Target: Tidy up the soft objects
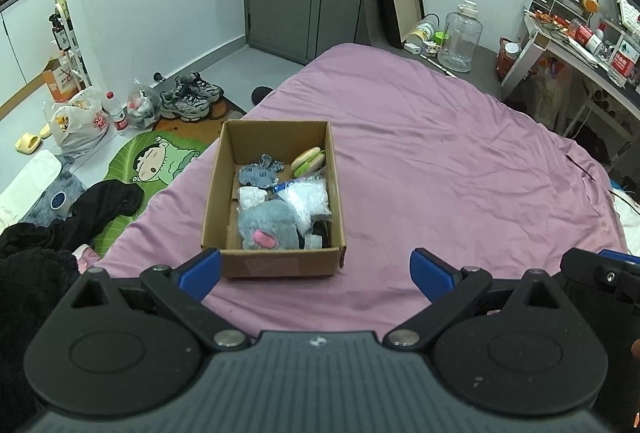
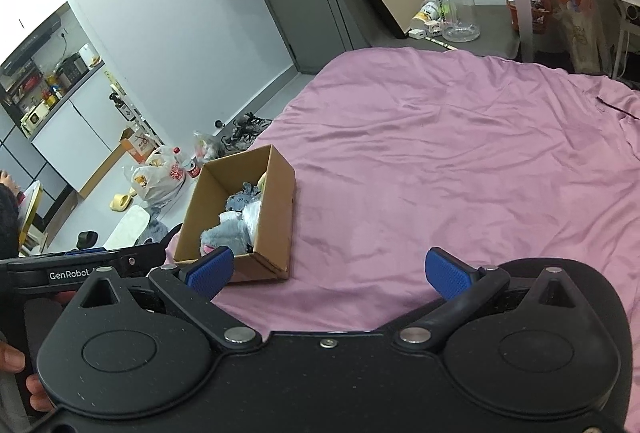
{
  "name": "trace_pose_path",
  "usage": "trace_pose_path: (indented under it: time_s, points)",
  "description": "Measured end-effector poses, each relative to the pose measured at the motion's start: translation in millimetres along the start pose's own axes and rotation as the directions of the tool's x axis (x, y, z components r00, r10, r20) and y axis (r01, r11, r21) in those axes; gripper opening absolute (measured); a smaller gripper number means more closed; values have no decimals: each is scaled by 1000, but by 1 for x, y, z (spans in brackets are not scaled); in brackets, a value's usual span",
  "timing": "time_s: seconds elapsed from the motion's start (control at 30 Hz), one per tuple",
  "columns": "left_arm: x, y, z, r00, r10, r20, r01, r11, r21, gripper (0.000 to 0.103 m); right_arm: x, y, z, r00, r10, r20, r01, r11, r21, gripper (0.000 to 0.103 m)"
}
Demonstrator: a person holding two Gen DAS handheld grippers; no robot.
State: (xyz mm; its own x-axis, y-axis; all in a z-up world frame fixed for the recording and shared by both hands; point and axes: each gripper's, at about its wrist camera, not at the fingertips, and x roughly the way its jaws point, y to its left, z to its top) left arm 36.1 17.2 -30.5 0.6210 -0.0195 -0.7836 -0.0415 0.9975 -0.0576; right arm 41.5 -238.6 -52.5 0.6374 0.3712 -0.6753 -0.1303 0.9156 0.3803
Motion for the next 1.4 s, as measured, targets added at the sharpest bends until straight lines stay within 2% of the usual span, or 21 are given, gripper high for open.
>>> trace_pose_path:
  time_s: [0.43, 0.63, 0.83, 1.4]
  points:
    - [-26, 2, -22, 999, -6, 48, 6, 1000, -2, 100, -29, 15, -15, 998, -28, 51, 32, 996, -79, 103]
    - [-38, 0, -28, 997, -26, 73, 26, 1000, 5, 100, -38, 18, -23, 997, -47, 59, 51, 996, -68, 103]
    - [-43, 1, -35, 997, -38, 74, 37, 999, 9, 100, -41, 21, -27, 992, -114, 62, 118, 990, -73, 103]
    - [-51, 2, -38, 996, -28, 86, 26, 999, 28, 100, -45, 27, -31, 991, -120, 55, 125, 989, -84, 103]
